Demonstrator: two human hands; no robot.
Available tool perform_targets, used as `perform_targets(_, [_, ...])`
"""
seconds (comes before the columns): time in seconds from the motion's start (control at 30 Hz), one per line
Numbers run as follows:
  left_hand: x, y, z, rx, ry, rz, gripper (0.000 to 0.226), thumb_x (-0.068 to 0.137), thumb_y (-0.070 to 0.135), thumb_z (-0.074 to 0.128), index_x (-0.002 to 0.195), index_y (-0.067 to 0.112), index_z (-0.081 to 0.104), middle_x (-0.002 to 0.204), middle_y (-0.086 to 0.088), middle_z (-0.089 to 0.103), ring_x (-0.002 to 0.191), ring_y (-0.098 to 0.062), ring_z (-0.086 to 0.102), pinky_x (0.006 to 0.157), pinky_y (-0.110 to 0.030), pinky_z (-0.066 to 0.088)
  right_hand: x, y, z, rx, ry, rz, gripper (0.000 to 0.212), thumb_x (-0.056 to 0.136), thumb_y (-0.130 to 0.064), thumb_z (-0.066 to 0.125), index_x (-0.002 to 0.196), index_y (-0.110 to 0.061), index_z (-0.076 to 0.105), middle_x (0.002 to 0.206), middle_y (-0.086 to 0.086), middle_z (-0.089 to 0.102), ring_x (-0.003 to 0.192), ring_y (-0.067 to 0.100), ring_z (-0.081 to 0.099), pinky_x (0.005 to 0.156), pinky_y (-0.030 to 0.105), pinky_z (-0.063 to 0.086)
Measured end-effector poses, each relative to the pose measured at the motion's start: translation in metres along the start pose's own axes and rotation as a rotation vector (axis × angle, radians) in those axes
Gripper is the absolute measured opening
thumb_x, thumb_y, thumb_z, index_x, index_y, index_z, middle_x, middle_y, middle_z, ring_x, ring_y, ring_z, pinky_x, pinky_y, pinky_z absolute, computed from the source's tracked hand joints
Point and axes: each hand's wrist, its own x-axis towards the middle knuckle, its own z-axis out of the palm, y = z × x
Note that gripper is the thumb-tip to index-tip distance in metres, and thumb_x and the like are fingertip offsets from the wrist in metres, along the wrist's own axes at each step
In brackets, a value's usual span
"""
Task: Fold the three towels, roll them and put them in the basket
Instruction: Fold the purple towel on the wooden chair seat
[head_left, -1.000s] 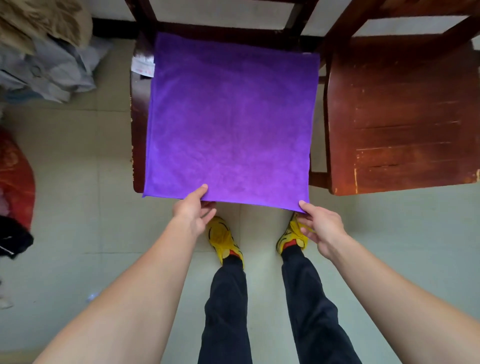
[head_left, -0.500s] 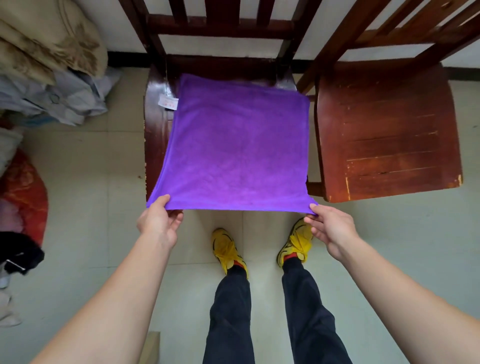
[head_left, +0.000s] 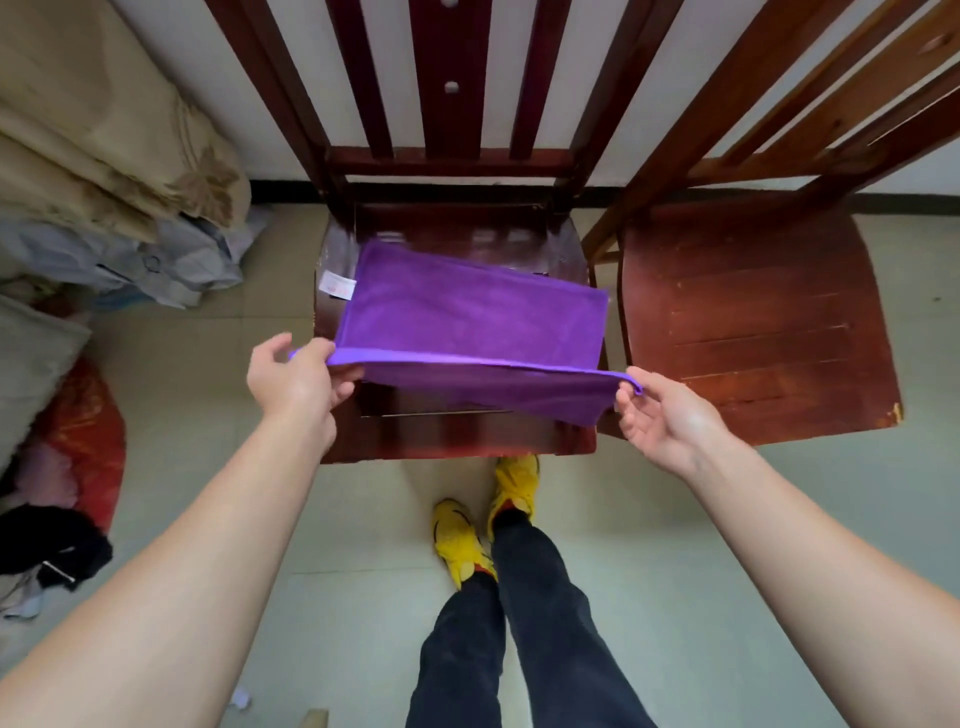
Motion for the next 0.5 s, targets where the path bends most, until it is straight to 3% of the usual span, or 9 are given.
perform_targets(0.17, [0.030,0.032,0.062,0.092,-0.072,-0.037,0.020,0.094,0.006,0.042,0.110,0.018,0.044,0.079,-0.011,0.063,0.038,-0.012,0.062,0.036,-0.017,0.042,0.036,-0.034,0.017,0.087,-0.056,0.053,0.013,0.093,-0.009,0.053,0.082,-0.009,0.060,0.059,0.003,0.068,0.049,0.008,0.065,0.045,0.014,0.045])
perform_targets(0.27, [0.054,0.039,0.093,0.195,-0.167,-0.121,0.014,0.100,0.013,0.033,0.109,0.016,0.043,0.067,-0.003,0.065,0.037,-0.006,0.061,0.037,-0.016,0.044,0.065,-0.050,0.025,0.123,-0.051,0.082,0.015,0.094,-0.010,0.053,0.081,-0.009,0.060,0.062,0.004,0.070,0.053,0.009,0.068,0.046,0.014,0.048])
perform_targets(0.37, [0.075,0.040,0.120,0.245,-0.218,-0.170,0.016,0.100,0.014,0.032,0.112,0.017,0.042,0.079,-0.003,0.061,0.047,-0.008,0.063,0.041,-0.016,0.046,0.095,-0.063,0.033,0.120,-0.045,0.117,0.010,0.094,-0.012,0.054,0.088,-0.010,0.061,0.071,0.006,0.073,0.061,0.012,0.071,0.044,0.017,0.049])
perform_targets(0.5, [0.088,0.037,0.134,0.191,-0.261,-0.142,0.032,0.098,0.025,0.045,0.128,0.016,0.046,0.108,-0.009,0.060,0.090,-0.020,0.062,0.070,-0.027,0.054,0.108,-0.071,0.039,0.118,-0.074,0.070,0.008,0.093,-0.015,0.056,0.096,-0.012,0.063,0.092,0.008,0.076,0.079,0.017,0.074,0.052,0.021,0.053])
